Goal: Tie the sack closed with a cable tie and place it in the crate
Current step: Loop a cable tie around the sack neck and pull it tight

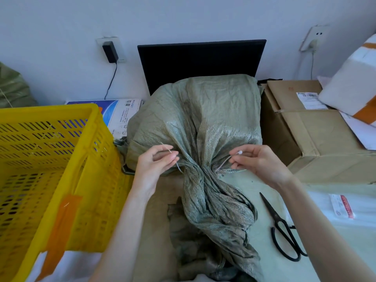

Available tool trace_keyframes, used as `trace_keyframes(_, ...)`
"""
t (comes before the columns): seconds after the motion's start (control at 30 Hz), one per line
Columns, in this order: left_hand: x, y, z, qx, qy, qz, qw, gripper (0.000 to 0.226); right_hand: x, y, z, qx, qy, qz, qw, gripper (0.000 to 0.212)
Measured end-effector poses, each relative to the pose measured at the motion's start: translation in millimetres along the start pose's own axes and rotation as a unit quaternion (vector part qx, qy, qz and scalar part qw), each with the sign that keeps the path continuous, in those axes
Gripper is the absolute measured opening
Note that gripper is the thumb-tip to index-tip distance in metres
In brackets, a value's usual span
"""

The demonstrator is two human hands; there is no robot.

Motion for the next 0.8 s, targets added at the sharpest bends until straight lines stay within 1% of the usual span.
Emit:
trace_keyframes(0.1,-1,-5,0,-0.015,-0.014,0.018,1.000,0.017,-1,-2,-4,0.004,0.027,-0.045,0.999,0.012)
trace_keyframes(0.17,-3,-7,2,-0.045,-0.017,0.018,0.999,0.014,0,-4,-2,0.039,0.070,-0.075,0.994,0.014)
trace_keyframes(0.27,-6,-11,5,-0.084,-0.027,0.028,0.996,0.012,4,-20,-1,0.104,0.117,-0.050,0.986,0.014)
trace_keyframes(0.37,-5,-24,8,-0.114,-0.048,0.076,0.989,0.017,7,-31,0,0.117,0.134,-0.023,0.984,0.013)
trace_keyframes(0.43,-1,-36,11,-0.134,-0.050,0.116,0.983,0.020,8,-37,5,0.098,0.149,-0.008,0.984,0.017)
trace_keyframes(0.5,5,-49,16,-0.128,-0.028,0.157,0.979,0.023,8,-42,7,0.079,0.154,0.002,0.985,0.020)
trace_keyframes(0.57,8,-59,20,-0.114,0.000,0.187,0.976,0.026,4,-45,2,0.040,0.134,0.002,0.990,0.016)
trace_keyframes(0.63,9,-66,21,-0.098,0.018,0.198,0.975,0.031,0,-47,-4,-0.024,0.103,0.003,0.994,0.014)
trace_keyframes(0.7,9,-71,20,-0.083,0.023,0.207,0.974,0.034,-3,-50,-8,-0.072,0.086,0.012,0.994,0.018)
trace_keyframes(0.8,10,-76,18,-0.099,0.015,0.224,0.969,0.033,-5,-56,-7,-0.094,0.085,0.045,0.991,0.026)
Point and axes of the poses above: each hand's wrist, its own x-axis away from the middle knuckle, its own y-axis out of the back of the hand, z = x × y, the point moved 10 cm from there along -x, towards the middle knuckle, and after that the axes turned 9 degrees about -z, right-handed, at the moved point
